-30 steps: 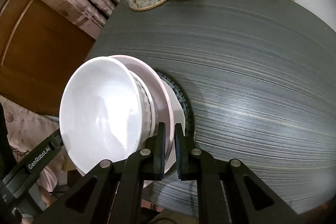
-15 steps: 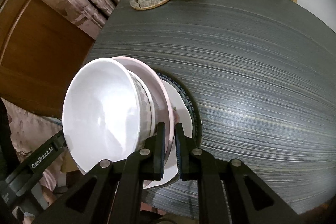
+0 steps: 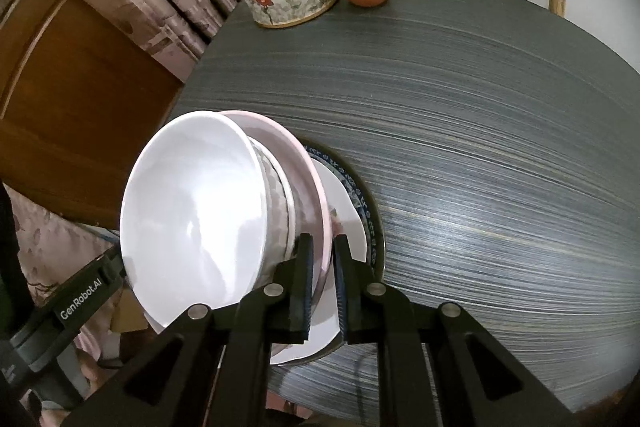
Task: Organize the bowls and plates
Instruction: 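Lower the bowl stack onto the floral plate and open both tools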
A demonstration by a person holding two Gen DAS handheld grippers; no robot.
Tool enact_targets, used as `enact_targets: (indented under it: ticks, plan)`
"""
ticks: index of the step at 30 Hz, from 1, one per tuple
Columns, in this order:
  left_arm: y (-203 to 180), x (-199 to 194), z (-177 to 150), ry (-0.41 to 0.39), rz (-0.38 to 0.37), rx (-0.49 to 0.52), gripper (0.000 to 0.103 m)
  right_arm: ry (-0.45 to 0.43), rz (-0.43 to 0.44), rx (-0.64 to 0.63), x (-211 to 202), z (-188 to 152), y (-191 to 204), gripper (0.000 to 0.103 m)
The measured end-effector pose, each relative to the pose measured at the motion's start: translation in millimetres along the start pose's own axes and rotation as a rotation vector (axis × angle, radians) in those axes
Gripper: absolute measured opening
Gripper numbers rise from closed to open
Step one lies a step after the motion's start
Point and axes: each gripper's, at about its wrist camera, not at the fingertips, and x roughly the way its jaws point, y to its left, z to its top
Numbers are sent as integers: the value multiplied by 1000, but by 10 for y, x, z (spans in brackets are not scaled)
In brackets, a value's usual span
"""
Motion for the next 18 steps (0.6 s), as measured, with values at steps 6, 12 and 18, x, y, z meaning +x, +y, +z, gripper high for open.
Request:
enact_targets:
  ticks: [6, 12, 18]
  plan:
    - [-40, -39, -44, -34, 32, 62, 17, -28, -15, 9, -28, -56, -96, 36]
    - [-73, -181, -145, -95, 64, 127, 27, -78, -6, -8, -101, -144, -151, 51]
    - [-161, -364, -362, -152, 94, 242, 35, -163, -7, -58, -274, -310, -131, 59]
